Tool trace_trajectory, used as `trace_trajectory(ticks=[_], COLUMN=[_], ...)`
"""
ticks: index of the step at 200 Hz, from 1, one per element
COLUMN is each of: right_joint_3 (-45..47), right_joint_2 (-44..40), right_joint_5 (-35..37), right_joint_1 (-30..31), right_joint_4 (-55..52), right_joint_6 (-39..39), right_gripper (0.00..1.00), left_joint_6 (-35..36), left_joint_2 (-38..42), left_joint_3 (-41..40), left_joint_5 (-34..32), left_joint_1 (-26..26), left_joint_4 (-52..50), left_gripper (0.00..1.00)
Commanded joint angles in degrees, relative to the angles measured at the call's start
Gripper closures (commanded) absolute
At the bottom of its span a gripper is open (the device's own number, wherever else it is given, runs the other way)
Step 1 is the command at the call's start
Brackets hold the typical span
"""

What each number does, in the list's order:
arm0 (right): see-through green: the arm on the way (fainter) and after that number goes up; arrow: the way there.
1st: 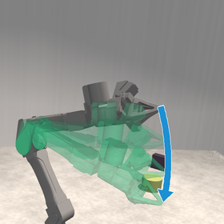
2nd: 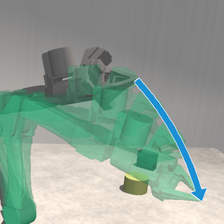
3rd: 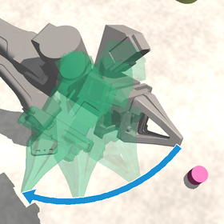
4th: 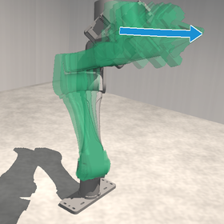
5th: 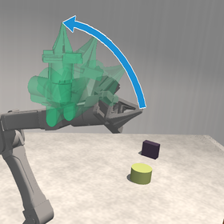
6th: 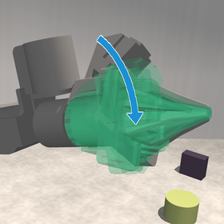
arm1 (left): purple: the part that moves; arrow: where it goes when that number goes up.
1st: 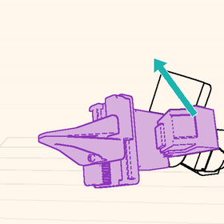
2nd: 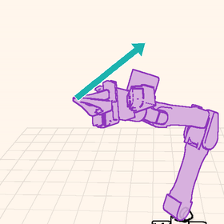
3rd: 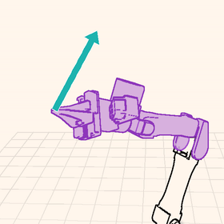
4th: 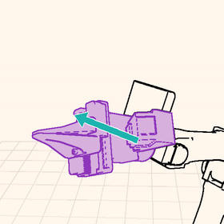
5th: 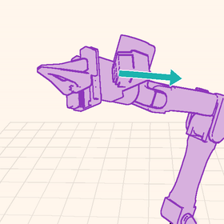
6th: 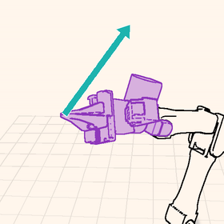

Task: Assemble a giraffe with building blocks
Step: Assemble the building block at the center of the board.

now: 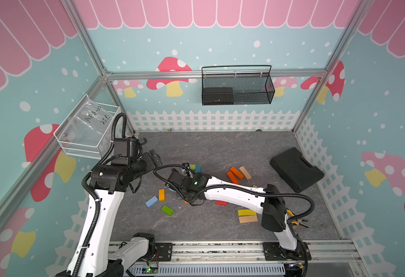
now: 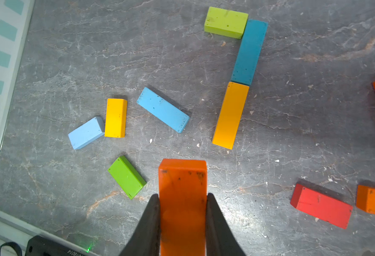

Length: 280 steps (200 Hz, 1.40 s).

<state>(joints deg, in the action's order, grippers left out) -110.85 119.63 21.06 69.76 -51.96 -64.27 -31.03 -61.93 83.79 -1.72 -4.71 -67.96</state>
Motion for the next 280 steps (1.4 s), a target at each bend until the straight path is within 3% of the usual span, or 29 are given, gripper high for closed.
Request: trace_trajectory(ticks=[1,49,119,280], right_joint_3=[1.0,1.5,2.5,5.6], right_joint_2=[0.7,2.7,6.8,13.2], right_joint_5=[2.9,4.4,3.5,-0.7], right_joint_1=[-0.1,0.0,-0.1,-0.9], right_joint_4=[-2.7,-6.4,-7.1,-1.0], right_joint_6=[-6.4,-14.8,-20.6,-20.6], right_gripper=[0.9,0.91,0.91,0.87], left_joint_6=[1.2,1.8,2.3,2.6], left_joint_2=[0.8,0.6,0.6,1.4], left_joint_3=[-1.0,-1.1,-1.8,-3.0], left_joint_5=[1.3,1.9,2.7,3.0], left_joint_1=[0.7,1.8,2.7,3.4], left_joint_4=[-0.1,0.0,0.2,0.4], left_gripper=[0.06,0.06,0.06,0.06])
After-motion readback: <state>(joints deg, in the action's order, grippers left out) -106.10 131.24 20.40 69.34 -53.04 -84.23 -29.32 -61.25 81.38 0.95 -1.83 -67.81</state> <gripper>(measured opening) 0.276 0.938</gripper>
